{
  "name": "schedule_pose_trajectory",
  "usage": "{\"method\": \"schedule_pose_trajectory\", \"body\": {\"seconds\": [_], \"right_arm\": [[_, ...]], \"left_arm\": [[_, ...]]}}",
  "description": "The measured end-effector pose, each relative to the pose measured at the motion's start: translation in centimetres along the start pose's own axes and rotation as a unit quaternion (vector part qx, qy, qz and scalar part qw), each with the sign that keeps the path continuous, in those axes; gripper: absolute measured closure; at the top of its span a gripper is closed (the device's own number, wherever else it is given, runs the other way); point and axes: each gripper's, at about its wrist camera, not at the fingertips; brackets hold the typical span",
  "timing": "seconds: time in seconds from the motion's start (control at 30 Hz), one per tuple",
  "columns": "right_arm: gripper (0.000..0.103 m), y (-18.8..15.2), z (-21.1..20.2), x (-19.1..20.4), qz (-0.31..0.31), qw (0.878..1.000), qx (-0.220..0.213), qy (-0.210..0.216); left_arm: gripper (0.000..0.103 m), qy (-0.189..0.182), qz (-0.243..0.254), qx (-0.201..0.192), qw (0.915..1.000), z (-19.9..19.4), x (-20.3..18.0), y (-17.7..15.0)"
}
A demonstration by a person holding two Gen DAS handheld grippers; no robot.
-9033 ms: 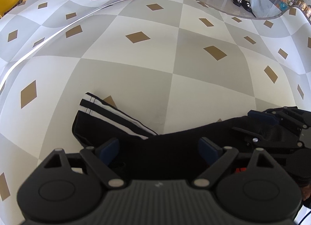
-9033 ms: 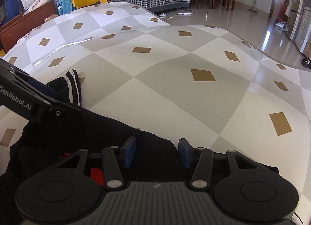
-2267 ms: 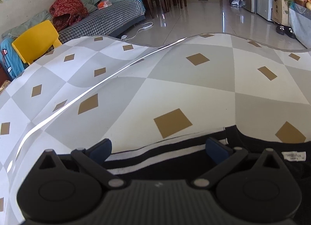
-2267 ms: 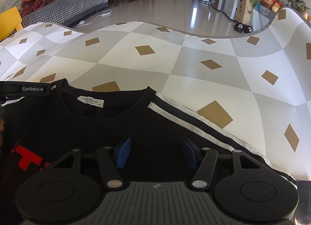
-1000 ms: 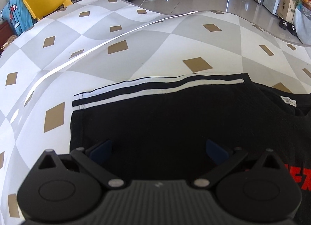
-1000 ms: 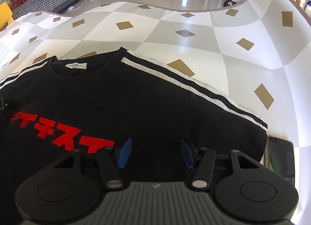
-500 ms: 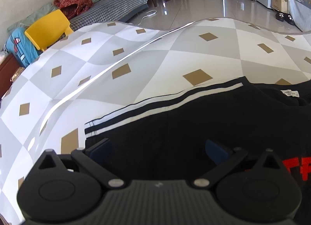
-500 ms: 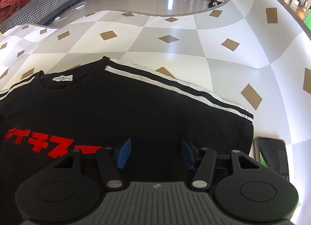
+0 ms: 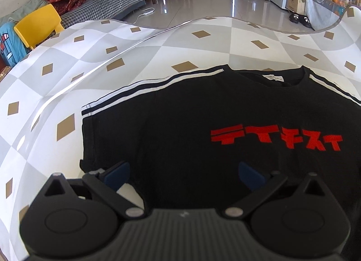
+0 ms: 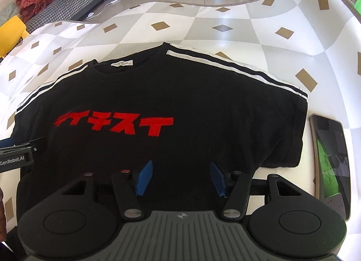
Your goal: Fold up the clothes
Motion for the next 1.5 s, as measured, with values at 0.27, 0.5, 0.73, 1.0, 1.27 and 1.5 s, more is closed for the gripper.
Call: {"method": "schedule_pose_trajectory", "body": {"seconds": [0.27, 0.5, 0.73, 1.0, 1.27, 1.5], "right_arm": [[0.049, -2.2, -0.6, -0.7, 0.04, 0.999, 0.018, 0.003], [0.05, -3.0, 0.4, -2.1, 0.045, 0.998, 0.029, -0.029], [0.057, -3.3, 0.6, -1.5, 0.0, 0.998, 0.016, -0.063], [0.058, -3.3, 0.7, -1.5, 0.002, 0.997, 0.004, -0.083], [0.056, -4.8, -2.4, 0.6, 0.006, 0.998, -0.02, -0.067], [0.056, -8.9, -5.1, 2.6, 0.017, 0.999, -0.015, -0.032]], "left_arm": [[0.0, -0.013, 0.0, 0.013, 0.9998, -1.0, -0.6, -2.8], [0.0, -0.003, -0.013, 0.031, 0.9994, 0.0, 0.4, -3.5], [0.0, 0.008, -0.014, 0.03, 0.9994, 0.4, 1.0, -3.7], [0.0, 0.018, 0.001, 0.021, 0.9996, 0.3, 1.0, -3.7], [0.0, -0.007, -0.019, 0.015, 0.9997, -1.4, 2.1, -3.4], [0.0, -0.014, -0.027, 0.014, 0.9994, -3.2, 2.7, -4.5]]}}
Point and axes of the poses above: each gripper's, at about its wrist camera, not at the fingertips, and z roughly the way its jaws point, x to its left, y to its top, and after that the axes turned 3 degrees about -z, right-handed
